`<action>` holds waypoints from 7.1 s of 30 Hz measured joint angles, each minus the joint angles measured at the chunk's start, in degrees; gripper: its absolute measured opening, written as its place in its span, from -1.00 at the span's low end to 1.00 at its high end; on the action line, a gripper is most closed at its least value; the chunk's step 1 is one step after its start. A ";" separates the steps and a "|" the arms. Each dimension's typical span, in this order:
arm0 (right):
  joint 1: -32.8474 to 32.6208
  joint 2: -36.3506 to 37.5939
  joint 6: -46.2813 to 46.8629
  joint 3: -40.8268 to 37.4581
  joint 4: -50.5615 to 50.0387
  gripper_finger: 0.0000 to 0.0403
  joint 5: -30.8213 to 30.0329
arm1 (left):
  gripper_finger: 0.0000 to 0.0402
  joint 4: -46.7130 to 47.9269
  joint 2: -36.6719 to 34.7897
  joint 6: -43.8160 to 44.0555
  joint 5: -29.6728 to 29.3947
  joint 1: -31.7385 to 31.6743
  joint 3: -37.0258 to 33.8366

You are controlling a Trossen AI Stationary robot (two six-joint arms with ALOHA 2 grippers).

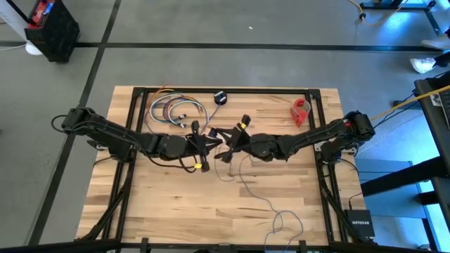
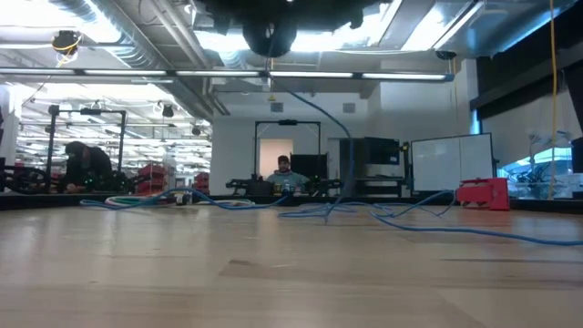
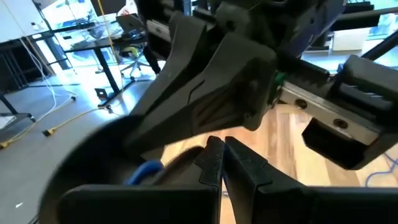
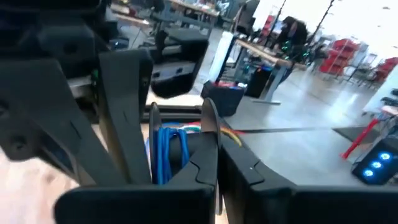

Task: Coil cords
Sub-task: Coil the blue wire onto the black spool

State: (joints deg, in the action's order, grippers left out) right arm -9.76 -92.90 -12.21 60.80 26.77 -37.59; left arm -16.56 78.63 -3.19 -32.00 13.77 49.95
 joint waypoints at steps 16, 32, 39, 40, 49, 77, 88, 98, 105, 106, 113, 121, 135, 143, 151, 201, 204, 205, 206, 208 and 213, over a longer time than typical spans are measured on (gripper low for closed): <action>-2.28 6.32 -8.73 0.90 2.96 -0.98 -0.13 | -0.97 0.22 0.07 -0.08 0.96 -0.53 0.24; -6.60 7.81 -18.20 6.73 2.76 -0.97 -3.83 | -0.97 2.96 0.13 -0.25 0.69 -1.14 0.02; -10.69 8.68 -20.74 7.62 0.40 -0.96 -6.87 | -0.97 6.73 0.17 0.18 0.19 -2.65 0.00; -11.53 8.68 -20.90 7.67 -0.24 -0.96 -7.99 | -0.97 8.00 0.17 0.18 -0.76 -2.89 -0.01; -18.79 9.01 -16.54 7.69 -13.15 -0.97 -12.63 | -0.97 13.59 -0.98 -0.57 -5.42 -3.75 -0.13; -7.60 8.16 15.66 -10.19 -28.74 -0.98 -13.43 | -0.97 10.46 -1.70 3.45 -3.82 -3.67 -0.17; -0.88 6.73 14.74 -10.36 -17.76 -0.98 -5.85 | -0.97 -2.10 2.04 4.32 3.53 -3.33 -0.07; 1.18 6.73 11.68 -10.32 -6.44 -0.98 -1.76 | -0.97 -11.48 7.63 1.25 5.07 -3.43 -0.02; 1.13 8.32 5.64 -6.39 -3.89 -0.97 -1.51 | -0.97 -11.81 8.28 0.99 4.65 -3.75 -0.02; 1.07 8.40 4.85 -5.64 -4.02 -0.97 -1.52 | -0.97 -12.02 8.28 0.90 4.65 -3.77 -0.02; -1.10 10.23 0.52 -1.49 -4.73 -0.97 -0.39 | -0.97 -12.43 8.17 -0.11 4.50 -3.81 0.13; -6.54 11.09 -7.30 3.13 -4.30 -0.97 -5.88 | -0.97 -11.27 8.24 -0.32 5.33 -4.03 0.11; -13.88 11.21 -18.05 8.32 -6.82 -0.97 -15.71 | -0.97 -7.90 8.42 -1.54 4.49 -4.46 -0.13; -18.99 11.23 -13.67 8.32 -17.44 -0.97 -21.78 | -0.97 -0.94 8.46 1.99 3.97 -8.17 -0.15; -19.85 11.21 -9.04 8.32 -23.26 -0.97 -22.42 | -0.97 1.44 8.37 2.40 7.70 -8.42 -0.13; -19.52 11.06 -9.02 8.10 -23.85 -0.97 -21.74 | -0.95 -9.98 28.61 0.74 26.87 -8.03 12.28; -20.08 11.06 -9.04 8.10 -23.70 -0.97 -21.85 | -0.97 -6.56 28.45 -0.16 25.71 -8.53 12.28; -20.34 11.06 -9.08 8.10 -23.55 -0.97 -21.85 | -0.98 -4.86 28.12 -0.27 24.84 -8.63 12.26; -20.64 11.06 -9.10 8.10 -23.49 -0.97 -21.92 | -0.98 -3.85 27.98 -0.28 23.76 -8.84 12.26; -21.40 11.06 -9.09 8.10 -23.41 -0.97 -22.72 | -0.98 -1.77 27.43 -0.44 20.62 -9.22 12.28; -22.51 11.04 -6.20 8.08 -27.07 -0.97 -25.83 | -0.98 5.27 25.63 -2.07 14.50 -9.19 12.31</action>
State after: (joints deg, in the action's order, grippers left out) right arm -32.27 -81.87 -18.42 68.88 -0.30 -63.42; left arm -11.29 104.26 -5.26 -17.51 4.58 62.26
